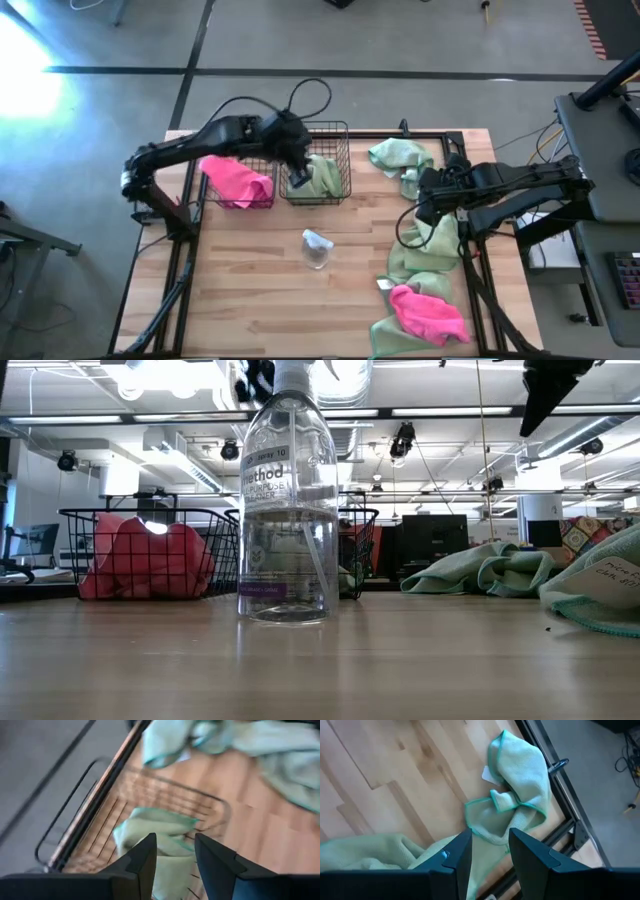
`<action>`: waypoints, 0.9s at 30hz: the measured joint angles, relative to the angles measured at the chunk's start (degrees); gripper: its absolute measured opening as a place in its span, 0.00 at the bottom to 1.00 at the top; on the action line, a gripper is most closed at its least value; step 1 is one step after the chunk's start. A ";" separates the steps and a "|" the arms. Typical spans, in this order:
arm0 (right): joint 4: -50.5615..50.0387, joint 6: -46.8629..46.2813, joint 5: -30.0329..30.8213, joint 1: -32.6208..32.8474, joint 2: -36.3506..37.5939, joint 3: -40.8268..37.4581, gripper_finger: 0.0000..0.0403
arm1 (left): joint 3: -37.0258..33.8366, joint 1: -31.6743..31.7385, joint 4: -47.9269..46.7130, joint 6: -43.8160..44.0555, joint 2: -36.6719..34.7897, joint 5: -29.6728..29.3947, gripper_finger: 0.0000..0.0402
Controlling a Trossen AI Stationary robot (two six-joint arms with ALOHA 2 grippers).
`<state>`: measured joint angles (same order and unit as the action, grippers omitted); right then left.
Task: Sort microfiber towel by color & place in baskets
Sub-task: Put the top green microfiber towel into the right black wire basket
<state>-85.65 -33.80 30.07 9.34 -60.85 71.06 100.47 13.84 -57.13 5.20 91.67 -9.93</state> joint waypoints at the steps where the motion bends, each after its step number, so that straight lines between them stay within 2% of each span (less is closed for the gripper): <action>1: 0.03 0.26 0.02 0.00 0.21 -0.10 0.31 | 0.00 -1.12 -0.17 -1.22 -1.20 0.04 0.29; 9: 3.70 4.17 1.41 0.00 4.91 -2.81 0.31 | -3.37 -7.64 -0.27 -0.39 -11.92 -0.23 0.29; 15: 12.06 4.40 3.65 0.00 14.31 -11.10 0.31 | -15.68 -12.61 5.24 4.23 -21.94 -8.71 0.29; 18: 18.53 4.37 5.59 0.00 18.96 -15.45 0.31 | -23.16 -14.71 12.72 4.39 -26.59 -9.07 0.29; 22: 24.36 3.31 16.28 0.00 22.36 -19.68 0.31 | -32.37 -16.83 25.65 4.38 -31.20 -9.03 0.29; 25: 24.59 -0.30 27.05 0.00 22.97 -21.73 0.31 | -37.62 -17.93 33.31 4.49 -33.01 -9.03 0.29; 27: 24.43 -1.82 31.44 -0.02 22.99 -22.88 0.31 | -40.09 -18.29 37.07 4.71 -33.66 -9.01 0.29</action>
<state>-61.22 -35.62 61.50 9.32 -37.87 48.17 60.38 -4.45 -20.06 9.91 58.01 -18.95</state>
